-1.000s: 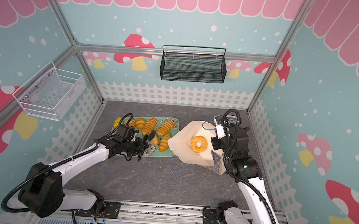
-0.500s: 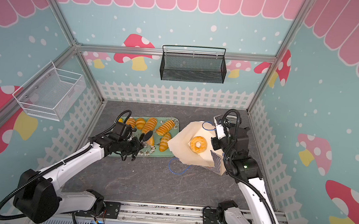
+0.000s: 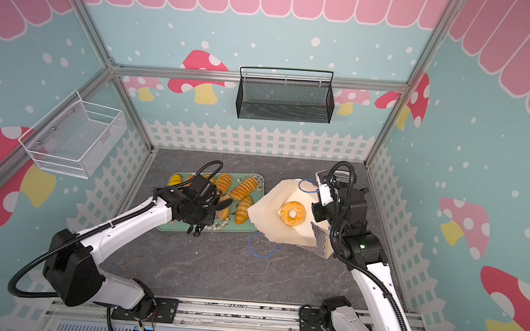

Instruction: Take the fake bread out of the paper bag

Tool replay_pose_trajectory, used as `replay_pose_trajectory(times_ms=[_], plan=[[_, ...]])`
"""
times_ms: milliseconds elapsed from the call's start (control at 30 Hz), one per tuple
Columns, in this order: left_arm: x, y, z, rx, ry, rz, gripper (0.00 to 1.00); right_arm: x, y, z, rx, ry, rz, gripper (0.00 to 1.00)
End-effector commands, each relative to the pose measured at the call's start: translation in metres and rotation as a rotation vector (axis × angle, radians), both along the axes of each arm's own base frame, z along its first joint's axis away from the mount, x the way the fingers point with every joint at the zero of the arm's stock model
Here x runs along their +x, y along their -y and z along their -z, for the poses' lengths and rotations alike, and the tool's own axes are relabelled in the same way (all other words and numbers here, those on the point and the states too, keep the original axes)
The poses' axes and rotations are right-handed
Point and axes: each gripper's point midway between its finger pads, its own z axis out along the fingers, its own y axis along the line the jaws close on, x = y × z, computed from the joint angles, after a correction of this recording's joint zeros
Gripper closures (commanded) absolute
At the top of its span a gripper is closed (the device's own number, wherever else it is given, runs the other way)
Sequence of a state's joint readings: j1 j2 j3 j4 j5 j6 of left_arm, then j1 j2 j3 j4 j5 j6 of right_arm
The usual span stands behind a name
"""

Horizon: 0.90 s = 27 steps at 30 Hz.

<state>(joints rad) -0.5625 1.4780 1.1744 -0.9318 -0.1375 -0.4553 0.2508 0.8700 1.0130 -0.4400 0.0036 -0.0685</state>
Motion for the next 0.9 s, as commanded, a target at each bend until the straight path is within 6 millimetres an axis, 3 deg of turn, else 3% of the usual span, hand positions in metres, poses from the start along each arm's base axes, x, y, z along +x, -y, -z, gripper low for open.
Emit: replay_pose_trajectory(times_ms=[0,167,300,500,867], plan=[[0.003,-0.017,-0.005,0.215,0.023,0.070,0.82,0.000,-0.001,-0.010,-0.004,0.032,-0.007,1.00],[0.010,-0.013,-0.004,0.322,0.042,0.111,0.79,0.002,-0.002,-0.009,0.000,0.028,-0.009,1.00],[0.011,-0.004,0.000,0.325,0.036,0.128,0.71,0.003,-0.002,-0.010,-0.001,0.026,-0.008,1.00],[0.010,0.002,-0.004,0.288,0.039,0.123,0.60,0.003,-0.001,-0.011,-0.006,0.029,-0.001,1.00],[0.008,0.008,-0.019,0.119,0.047,0.090,0.50,0.003,-0.002,-0.011,-0.002,0.025,-0.003,1.00]])
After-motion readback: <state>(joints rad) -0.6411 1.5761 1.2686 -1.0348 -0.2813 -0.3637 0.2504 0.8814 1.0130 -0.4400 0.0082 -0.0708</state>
